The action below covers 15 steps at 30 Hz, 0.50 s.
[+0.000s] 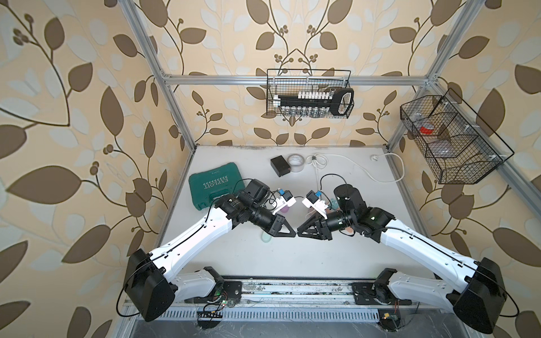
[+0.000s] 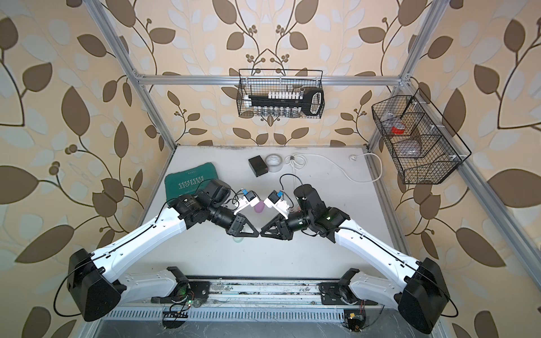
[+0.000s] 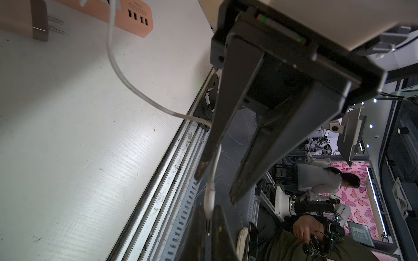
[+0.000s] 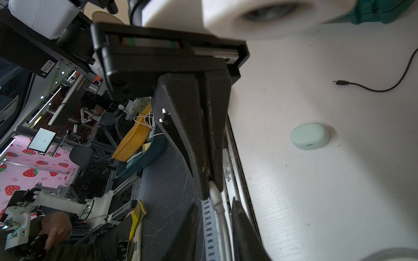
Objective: Charge the bluetooth headset
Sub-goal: Adjust the charging cable.
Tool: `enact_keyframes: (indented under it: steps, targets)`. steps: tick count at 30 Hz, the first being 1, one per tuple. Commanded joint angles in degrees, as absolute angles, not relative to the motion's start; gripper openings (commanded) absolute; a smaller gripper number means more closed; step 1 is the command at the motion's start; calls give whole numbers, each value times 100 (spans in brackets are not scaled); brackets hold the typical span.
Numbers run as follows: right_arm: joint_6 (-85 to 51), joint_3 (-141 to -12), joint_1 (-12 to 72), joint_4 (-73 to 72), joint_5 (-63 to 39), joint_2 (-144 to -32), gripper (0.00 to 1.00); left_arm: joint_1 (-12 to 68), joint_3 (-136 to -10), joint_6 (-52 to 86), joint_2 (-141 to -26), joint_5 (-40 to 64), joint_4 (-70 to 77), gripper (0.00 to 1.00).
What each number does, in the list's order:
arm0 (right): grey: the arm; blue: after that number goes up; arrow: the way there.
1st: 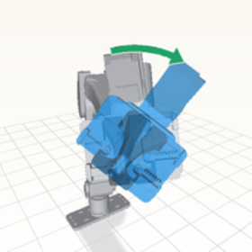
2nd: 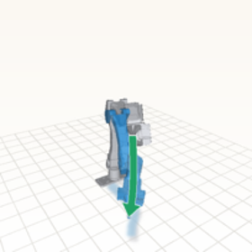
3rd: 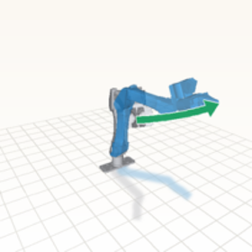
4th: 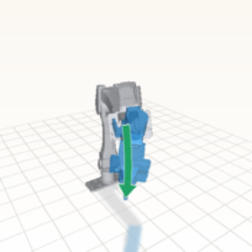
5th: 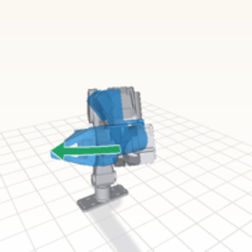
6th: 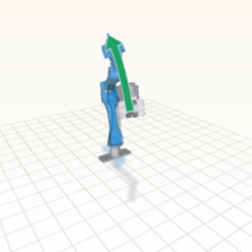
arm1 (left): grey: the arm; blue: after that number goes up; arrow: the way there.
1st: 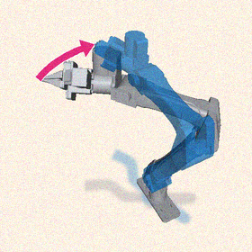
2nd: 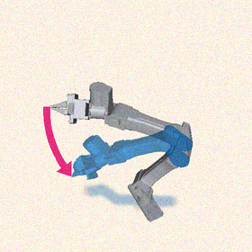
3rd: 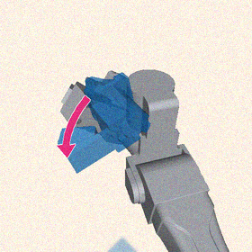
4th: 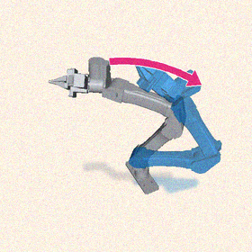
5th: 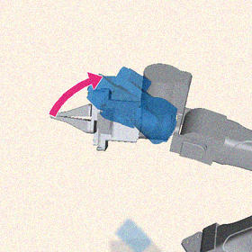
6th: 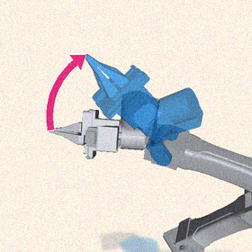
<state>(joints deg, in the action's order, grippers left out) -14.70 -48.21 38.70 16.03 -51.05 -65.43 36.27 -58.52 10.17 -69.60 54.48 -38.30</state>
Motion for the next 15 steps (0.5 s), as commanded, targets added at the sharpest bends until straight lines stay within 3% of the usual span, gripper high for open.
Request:
enact_keyframes:
  steps: [1,9,15]
  targets:
    - [-1389,-4720,3875,1599,-5352,-6517,32,3553,-6038,916,-6864,5383,-3665,0]
    - [-1304,-4762,3985,1699,-5359,-6607,30,3538,-6012,949,-6846,5370,-3618,0]
    - [-1296,-4798,3999,1703,-5322,-6662,18,3517,-5985,989,-6812,5375,-3555,0]
